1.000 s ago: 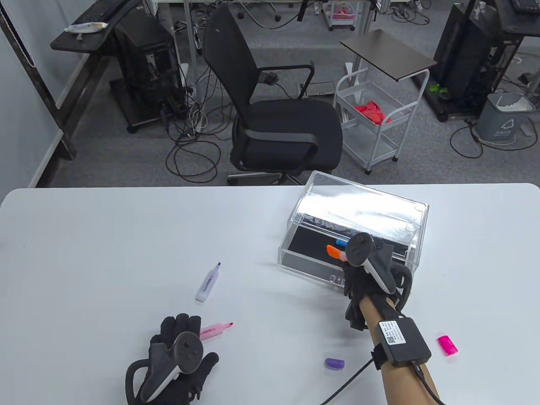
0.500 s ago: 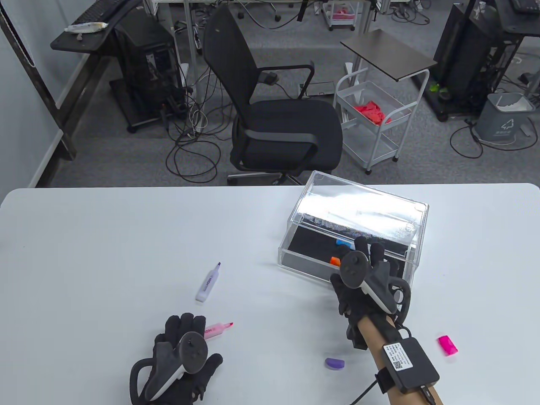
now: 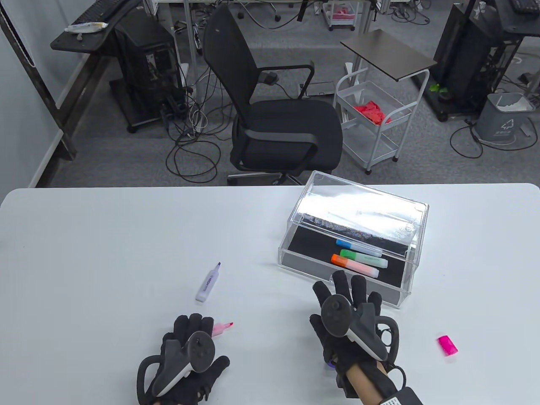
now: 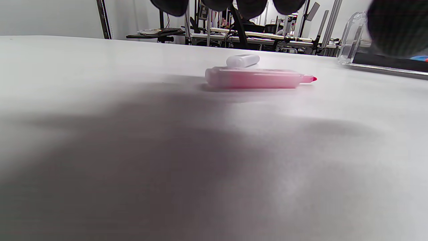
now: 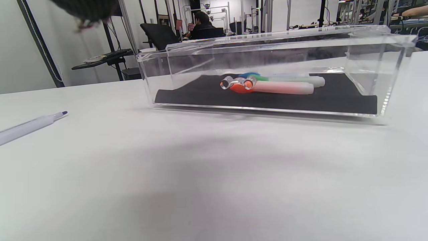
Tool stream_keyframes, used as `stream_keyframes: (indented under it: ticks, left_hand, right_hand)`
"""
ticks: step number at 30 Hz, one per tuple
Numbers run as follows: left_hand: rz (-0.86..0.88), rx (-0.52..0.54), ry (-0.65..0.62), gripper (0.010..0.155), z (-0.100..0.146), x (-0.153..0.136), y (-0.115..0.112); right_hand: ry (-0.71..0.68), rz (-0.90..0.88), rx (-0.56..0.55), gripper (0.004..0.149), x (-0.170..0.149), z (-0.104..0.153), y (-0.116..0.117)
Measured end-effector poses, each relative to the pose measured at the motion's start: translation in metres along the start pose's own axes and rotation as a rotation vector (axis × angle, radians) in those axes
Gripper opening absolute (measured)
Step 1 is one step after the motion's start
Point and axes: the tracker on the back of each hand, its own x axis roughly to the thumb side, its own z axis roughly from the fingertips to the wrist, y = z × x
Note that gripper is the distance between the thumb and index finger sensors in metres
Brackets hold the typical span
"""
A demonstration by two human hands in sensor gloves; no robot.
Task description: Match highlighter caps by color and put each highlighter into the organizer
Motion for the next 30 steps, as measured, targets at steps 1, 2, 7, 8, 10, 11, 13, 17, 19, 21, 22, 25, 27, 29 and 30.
stream_keyframes:
  ticks: [1,2,7,8,10,11,13,17,19,21,22,25,27,29,30]
  left_hand:
    - [-0.006,-0.004,0.002,0.092,-0.001,0.001,-0.001]
    - [-0.014,-0.006,-0.001,0.092,-0.001,0.001,-0.001]
    - [-0.013,-0.006,-0.018,0.093,-0.001,0.005,-0.001]
    - [-0.015,-0.007,-0.02,0.093,-0.001,0.006,-0.002]
    - [-0.02,-0.008,-0.025,0.093,-0.001,0.009,-0.002]
    - [-0.028,-0.006,-0.029,0.093,-0.001,0.011,-0.002]
    - [-0.035,0.004,-0.034,0.094,0.0,0.013,-0.002]
    - [-0.037,0.007,-0.042,0.094,0.003,0.015,-0.002]
    - [-0.04,0.007,-0.043,0.094,0.004,0.015,-0.002]
    - [-0.035,0.013,-0.043,0.094,0.004,0.016,-0.002]
    - [-0.028,0.026,-0.05,0.094,0.005,0.016,-0.002]
    - [-0.005,0.081,-0.07,0.094,0.009,0.023,0.001]
    - [0.015,0.108,-0.085,0.093,0.012,0.029,0.004]
    - [0.018,0.135,-0.094,0.093,0.014,0.032,0.007]
    - [0.012,0.153,-0.096,0.093,0.015,0.033,0.009]
  right_hand:
    - [0.003,-0.012,0.01,0.071,0.0,0.003,0.002]
    - [0.003,-0.031,0.01,0.071,0.001,0.006,0.005]
    - [0.015,-0.106,0.034,0.071,-0.002,0.016,0.02]
    - [0.019,-0.115,0.027,0.071,-0.002,0.018,0.023]
    - [0.018,-0.113,0.027,0.071,-0.003,0.02,0.03]
    - [0.02,-0.113,0.026,0.072,-0.004,0.021,0.034]
    - [0.021,-0.122,0.03,0.072,-0.005,0.02,0.042]
    - [0.019,-0.133,0.059,0.072,-0.007,0.014,0.05]
    - [0.019,-0.136,0.045,0.072,-0.008,0.012,0.05]
    - [0.025,-0.118,0.036,0.072,-0.012,0.011,0.052]
    - [0.03,-0.12,0.049,0.072,-0.015,0.01,0.053]
    - [0.047,-0.162,0.088,0.072,-0.023,0.007,0.057]
    - [0.062,-0.174,0.084,0.072,-0.028,0.007,0.057]
    - [0.069,-0.181,0.071,0.072,-0.032,0.007,0.055]
    - [0.072,-0.182,0.065,0.072,-0.034,0.008,0.055]
